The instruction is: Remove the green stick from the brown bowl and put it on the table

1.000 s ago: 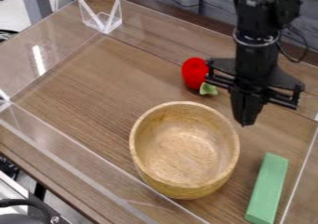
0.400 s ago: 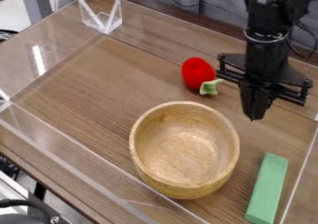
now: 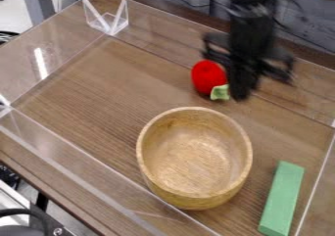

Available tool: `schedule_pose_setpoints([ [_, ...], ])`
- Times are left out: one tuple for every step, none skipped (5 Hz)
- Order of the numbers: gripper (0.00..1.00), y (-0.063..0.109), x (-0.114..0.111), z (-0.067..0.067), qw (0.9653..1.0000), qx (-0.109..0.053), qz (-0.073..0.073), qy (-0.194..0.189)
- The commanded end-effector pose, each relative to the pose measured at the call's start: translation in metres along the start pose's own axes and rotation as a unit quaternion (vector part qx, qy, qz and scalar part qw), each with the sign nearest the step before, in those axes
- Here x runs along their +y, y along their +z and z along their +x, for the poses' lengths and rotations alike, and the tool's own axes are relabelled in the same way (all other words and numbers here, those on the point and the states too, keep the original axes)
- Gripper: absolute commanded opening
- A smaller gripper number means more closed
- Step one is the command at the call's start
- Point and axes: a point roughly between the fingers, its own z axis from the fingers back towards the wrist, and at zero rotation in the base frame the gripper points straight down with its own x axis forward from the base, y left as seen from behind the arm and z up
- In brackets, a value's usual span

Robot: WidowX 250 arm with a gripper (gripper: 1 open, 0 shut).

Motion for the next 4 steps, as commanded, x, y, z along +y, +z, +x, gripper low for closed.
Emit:
schedule_pose_setpoints([
  [0.0, 0.025, 0.028, 0.002, 0.9997, -0.022, 0.001, 0.008],
  [0.0, 0.036, 0.061, -0.003, 0.9995, -0.024, 0.009, 0.02],
  [0.0, 0.042, 0.092, -0.01, 0.9992, -0.026, 0.014, 0.028],
  [0.0, 0.025, 0.119, -0.022, 0.9996, -0.021, 0.018, -0.006],
])
